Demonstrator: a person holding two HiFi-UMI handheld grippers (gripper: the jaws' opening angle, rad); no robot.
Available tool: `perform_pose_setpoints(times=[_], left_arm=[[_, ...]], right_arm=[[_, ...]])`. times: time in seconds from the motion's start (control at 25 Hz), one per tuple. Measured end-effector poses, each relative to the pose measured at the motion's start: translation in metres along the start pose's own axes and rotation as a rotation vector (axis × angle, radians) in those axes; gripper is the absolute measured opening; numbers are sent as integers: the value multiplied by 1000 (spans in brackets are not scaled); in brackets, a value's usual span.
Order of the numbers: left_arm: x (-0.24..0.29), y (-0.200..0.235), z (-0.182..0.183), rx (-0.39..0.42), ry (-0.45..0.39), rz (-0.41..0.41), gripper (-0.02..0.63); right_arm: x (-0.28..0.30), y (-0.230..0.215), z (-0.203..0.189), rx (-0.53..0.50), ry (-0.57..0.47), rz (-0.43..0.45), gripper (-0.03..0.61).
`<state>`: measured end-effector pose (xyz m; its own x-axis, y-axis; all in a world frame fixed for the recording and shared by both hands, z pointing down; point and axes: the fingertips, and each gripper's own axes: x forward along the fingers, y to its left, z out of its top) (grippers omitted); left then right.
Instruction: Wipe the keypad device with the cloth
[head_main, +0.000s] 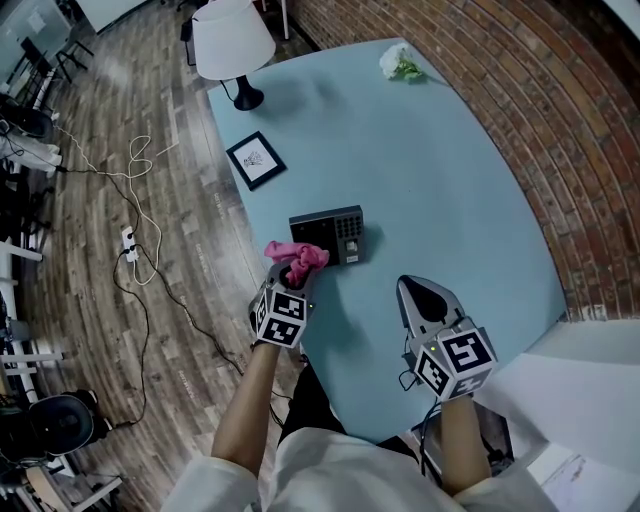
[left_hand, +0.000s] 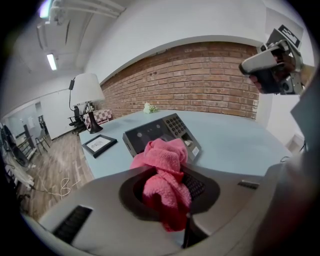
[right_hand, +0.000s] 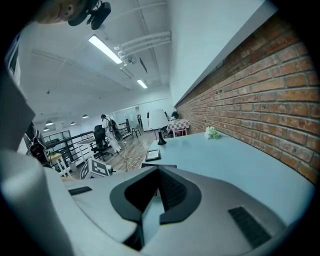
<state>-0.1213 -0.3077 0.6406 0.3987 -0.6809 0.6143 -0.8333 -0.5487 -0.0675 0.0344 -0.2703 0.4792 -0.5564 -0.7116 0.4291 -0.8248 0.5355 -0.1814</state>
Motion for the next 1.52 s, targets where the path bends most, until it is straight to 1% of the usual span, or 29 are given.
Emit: perform_pose_setpoints(times=[0.24, 0.44, 0.56, 0.64, 0.72, 0.92, 1.04, 1.2, 1.32, 1.52], left_arm=[[2, -12, -19, -43, 19, -36, 92], [2, -19, -30, -37, 50, -46, 94], [1, -19, -28, -47, 58, -49, 94], [-4, -17, -20, -56, 49, -49, 92], [-10, -13, -6, -55, 22, -37, 92], [-25, 1, 53, -31, -100, 9, 92], [-27, 12, 83, -7, -150, 25, 93], [-20, 23, 100, -1, -165, 42, 93], [-12, 29, 103, -7, -160, 48, 94], [5, 29, 104, 5, -140, 31, 94]], right_arm=[[-2, 0, 1, 5, -5, -2, 17], [-4, -2, -1, 10, -3, -6, 17], [-4, -2, -2, 11, 2, -6, 17], [-6, -1, -1, 9, 2, -4, 17], [-8, -1, 0, 8, 0, -3, 17], [-14, -7, 2, 12, -8, -12, 17], [-19, -8, 3, 16, -11, -21, 17], [-23, -6, 4, 25, -11, -22, 17], [-23, -4, 5, 17, -10, -19, 17], [-22, -2, -1, 24, 5, -23, 17]])
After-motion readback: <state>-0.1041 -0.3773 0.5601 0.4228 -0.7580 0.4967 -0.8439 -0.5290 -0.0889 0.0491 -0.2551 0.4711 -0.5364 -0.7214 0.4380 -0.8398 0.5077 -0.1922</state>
